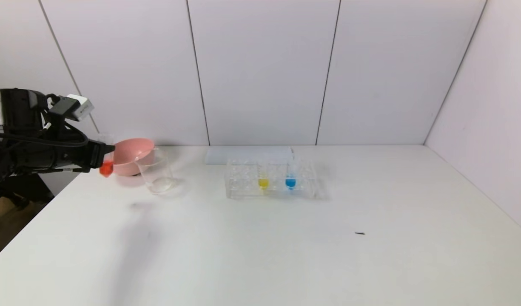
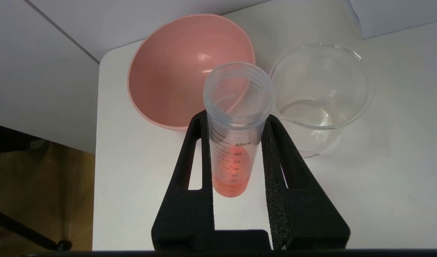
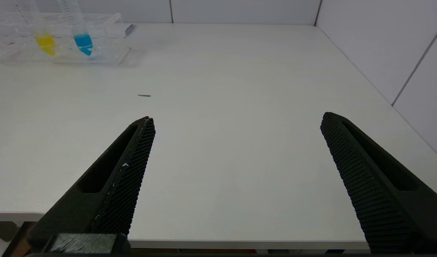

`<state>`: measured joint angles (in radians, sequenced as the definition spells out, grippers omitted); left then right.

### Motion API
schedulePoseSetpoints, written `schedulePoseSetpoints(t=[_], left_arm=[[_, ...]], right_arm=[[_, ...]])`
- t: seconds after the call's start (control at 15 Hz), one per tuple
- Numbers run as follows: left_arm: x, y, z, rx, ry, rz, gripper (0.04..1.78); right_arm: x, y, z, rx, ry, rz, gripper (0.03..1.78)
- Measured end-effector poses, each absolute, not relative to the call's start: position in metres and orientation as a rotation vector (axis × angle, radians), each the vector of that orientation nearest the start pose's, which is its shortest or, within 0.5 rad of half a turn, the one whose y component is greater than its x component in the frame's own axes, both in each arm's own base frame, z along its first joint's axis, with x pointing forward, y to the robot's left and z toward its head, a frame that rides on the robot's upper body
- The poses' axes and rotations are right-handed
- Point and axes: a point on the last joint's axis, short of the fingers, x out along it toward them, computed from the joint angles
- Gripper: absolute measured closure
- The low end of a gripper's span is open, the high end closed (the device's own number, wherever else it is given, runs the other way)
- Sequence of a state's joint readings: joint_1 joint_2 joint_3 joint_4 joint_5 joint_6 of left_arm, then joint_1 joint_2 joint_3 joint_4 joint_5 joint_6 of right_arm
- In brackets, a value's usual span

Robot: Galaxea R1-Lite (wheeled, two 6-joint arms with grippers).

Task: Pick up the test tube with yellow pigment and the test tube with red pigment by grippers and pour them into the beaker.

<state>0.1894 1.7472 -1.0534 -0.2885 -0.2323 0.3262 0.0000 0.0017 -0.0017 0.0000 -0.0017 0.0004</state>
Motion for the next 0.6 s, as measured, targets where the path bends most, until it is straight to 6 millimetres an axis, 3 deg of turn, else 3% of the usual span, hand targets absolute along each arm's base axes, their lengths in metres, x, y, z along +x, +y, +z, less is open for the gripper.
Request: schedulePoseSetpoints(t=[0.6], left_arm=[[0.3162,0.0543,0.2047,0.274,0.431,-0.125,1.39]], right_arm=[[-0.0228,0.0000,0.0760,0.000,0.000,-0.002,0.11]])
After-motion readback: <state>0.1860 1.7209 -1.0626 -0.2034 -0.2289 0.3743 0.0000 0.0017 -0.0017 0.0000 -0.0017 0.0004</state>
